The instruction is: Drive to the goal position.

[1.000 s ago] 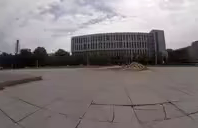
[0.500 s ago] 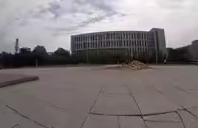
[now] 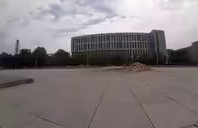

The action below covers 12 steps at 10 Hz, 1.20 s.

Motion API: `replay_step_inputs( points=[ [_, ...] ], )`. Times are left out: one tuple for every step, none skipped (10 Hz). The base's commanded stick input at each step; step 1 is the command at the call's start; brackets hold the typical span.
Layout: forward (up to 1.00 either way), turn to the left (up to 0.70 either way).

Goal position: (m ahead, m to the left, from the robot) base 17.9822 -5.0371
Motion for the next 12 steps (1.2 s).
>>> replay_step_inputs(
  points=[
    [0.7, 0.0],
    [0.7, 0.0],
    [0.7, 0.0],
    [0.7, 0.0],
    [0.7, 0.0],
    [0.7, 0.0],
    [0.7, 0.0],
    [0.7, 0.0],
    [0.7, 0.0],
    [0.7, 0.0],
    [0.7, 0.0],
    [0.7, 0.0]
  ],
)
